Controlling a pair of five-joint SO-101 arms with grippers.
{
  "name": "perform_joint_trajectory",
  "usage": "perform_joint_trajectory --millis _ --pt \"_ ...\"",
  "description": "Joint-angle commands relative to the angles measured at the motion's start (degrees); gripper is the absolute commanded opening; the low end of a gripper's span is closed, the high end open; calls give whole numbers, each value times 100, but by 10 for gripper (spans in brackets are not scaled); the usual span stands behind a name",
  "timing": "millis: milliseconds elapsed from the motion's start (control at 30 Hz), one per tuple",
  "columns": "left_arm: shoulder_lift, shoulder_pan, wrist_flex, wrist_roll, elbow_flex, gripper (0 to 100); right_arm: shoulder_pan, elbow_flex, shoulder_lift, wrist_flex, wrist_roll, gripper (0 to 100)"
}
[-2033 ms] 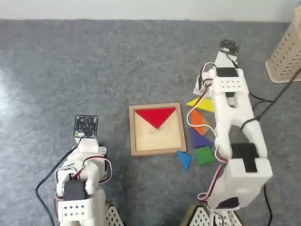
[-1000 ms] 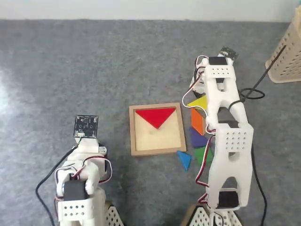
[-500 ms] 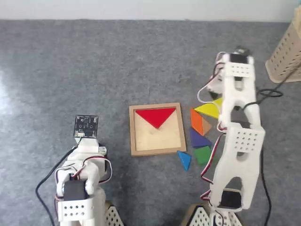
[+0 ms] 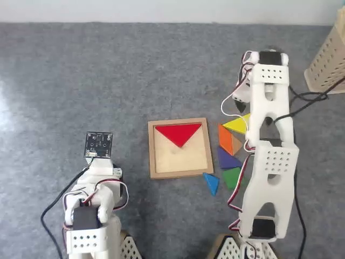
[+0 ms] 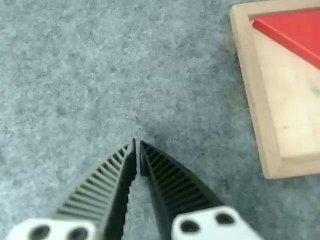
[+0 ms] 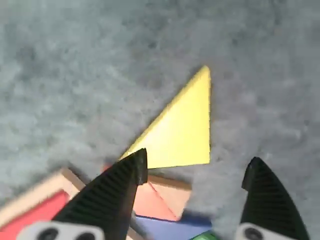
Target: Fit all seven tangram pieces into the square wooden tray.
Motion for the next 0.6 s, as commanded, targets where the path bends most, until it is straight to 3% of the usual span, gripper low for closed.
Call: perform_joint_trajectory --millis 0,300,467,567 --pt "-97 -18 26 44 -66 12 31 62 -66 -171 -554 299" --pt "-97 -18 26 44 -66 12 -127 290 224 -725 -607 297" --pt "-97 -18 26 44 -66 12 -207 290 479 -875 -1292 297" --pt "-97 -18 26 44 -66 12 -207 290 514 -875 -1319 297"
